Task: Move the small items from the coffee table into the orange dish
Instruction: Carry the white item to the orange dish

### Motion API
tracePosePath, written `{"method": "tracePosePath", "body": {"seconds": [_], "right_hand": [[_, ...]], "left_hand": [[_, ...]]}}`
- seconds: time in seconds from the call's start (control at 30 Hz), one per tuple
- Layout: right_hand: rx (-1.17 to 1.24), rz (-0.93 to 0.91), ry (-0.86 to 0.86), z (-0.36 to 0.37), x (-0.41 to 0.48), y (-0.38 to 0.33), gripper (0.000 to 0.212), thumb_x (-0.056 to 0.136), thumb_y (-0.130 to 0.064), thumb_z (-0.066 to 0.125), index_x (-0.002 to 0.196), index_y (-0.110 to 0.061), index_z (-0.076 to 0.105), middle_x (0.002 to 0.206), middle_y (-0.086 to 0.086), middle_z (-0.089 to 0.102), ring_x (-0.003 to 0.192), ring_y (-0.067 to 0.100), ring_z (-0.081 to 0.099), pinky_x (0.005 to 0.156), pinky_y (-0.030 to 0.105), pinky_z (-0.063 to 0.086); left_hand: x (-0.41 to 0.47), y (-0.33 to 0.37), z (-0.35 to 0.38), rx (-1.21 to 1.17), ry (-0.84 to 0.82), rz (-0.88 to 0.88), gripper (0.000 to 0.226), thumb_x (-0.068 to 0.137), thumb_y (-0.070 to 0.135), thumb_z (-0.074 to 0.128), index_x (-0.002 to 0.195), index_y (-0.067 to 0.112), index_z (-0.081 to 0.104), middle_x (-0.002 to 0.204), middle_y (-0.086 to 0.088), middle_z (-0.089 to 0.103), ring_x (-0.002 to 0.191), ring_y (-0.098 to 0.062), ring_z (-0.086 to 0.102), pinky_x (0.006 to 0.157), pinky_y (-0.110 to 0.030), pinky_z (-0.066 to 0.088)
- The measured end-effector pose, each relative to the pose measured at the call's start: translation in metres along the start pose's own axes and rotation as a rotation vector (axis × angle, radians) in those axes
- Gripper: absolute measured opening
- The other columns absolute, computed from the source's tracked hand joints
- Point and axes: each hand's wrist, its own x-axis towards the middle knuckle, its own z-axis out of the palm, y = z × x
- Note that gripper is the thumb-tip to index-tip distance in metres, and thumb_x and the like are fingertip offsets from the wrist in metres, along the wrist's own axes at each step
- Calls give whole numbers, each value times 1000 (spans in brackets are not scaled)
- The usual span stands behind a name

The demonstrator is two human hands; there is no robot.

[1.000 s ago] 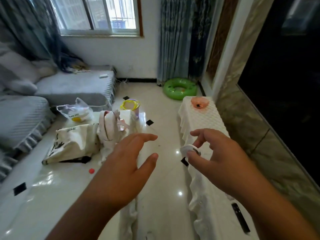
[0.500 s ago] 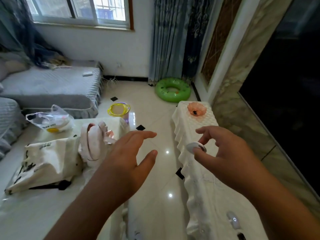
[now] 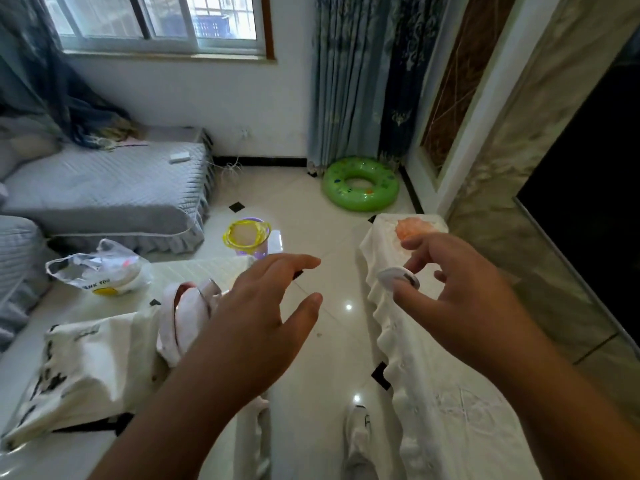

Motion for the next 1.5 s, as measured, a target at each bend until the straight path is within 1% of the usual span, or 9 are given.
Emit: {"method": "tracePosePath", "body": {"seconds": [0.1, 0.17, 0.27, 0.4, 0.5, 0.8, 1.0, 1.13, 1.5], "right_hand": [[47, -35, -13, 7, 48, 16, 17, 79, -44, 68, 81, -32, 55, 117, -20, 56, 111, 1, 49, 91, 40, 48], [71, -58, -29, 9, 83, 30, 17, 79, -44, 67, 80, -33, 55, 117, -20, 56, 110, 2, 50, 92, 42, 47], [88, -77, -48, 6, 140, 49, 19, 80, -46, 69, 80, -34, 54, 119, -21, 56, 109, -1, 50, 92, 40, 46], [74, -90, -57, 0, 212, 73, 19, 79, -47, 68, 80, -35, 54, 119, -21, 56, 109, 0, 50, 90, 37, 46], [52, -99, -64, 1, 255, 89, 18, 79, -45, 69, 80, -34, 54, 117, -20, 56, 108, 1, 51, 84, 32, 44], [30, -78, -132, 24, 353, 118, 19, 79, -47, 66, 79, -35, 52, 117, -23, 56, 108, -4, 48, 83, 27, 40], [-25, -51, -93, 47, 428, 116, 19, 79, -48, 67, 79, -36, 52, 114, -22, 56, 103, -5, 49, 80, 22, 39], [-60, -30, -40, 59, 482, 104, 19, 79, -48, 66, 79, -36, 52, 113, -21, 56, 103, -4, 50, 81, 24, 42], [-90, 32, 1, 107, 585, 92, 18, 79, -50, 64, 78, -37, 51, 112, -23, 56, 103, -5, 48, 77, 20, 39]], "left_hand": [[41, -4, 2, -11, 14, -21, 38, 85, 44, 54, 123, 42, 53, 119, 26, 49, 116, 1, 46, 94, -31, 41], [73, -5, 5, 27, 41, -15, 38, 85, 44, 56, 123, 42, 53, 116, 27, 48, 103, -4, 52, 89, -34, 44], [122, -2, 10, 65, 79, -34, 38, 84, 48, 54, 122, 45, 52, 113, 37, 44, 81, -6, 50, 85, -22, 38], [189, -1, 20, 80, 97, -43, 39, 85, 46, 54, 123, 41, 53, 115, 33, 45, 108, 0, 49, 87, -12, 32], [225, -3, 33, 69, 125, -70, 37, 85, 42, 57, 122, 41, 55, 114, 32, 48, 99, -2, 52, 84, -8, 32], [322, -43, 49, 24, 135, -80, 35, 84, 42, 58, 120, 41, 55, 117, 31, 50, 113, 3, 46, 88, -19, 37], [402, -96, 44, -26, 104, -82, 36, 84, 45, 55, 120, 47, 53, 117, 35, 47, 94, 1, 51, 81, -5, 30], [464, -128, 31, -48, 71, -15, 38, 84, 48, 53, 122, 49, 50, 116, 44, 40, 112, 8, 42, 87, -15, 32], [588, -200, 13, -59, -33, 118, 39, 85, 55, 48, 123, 54, 45, 119, 44, 37, 117, 6, 42, 86, -16, 35]]}}
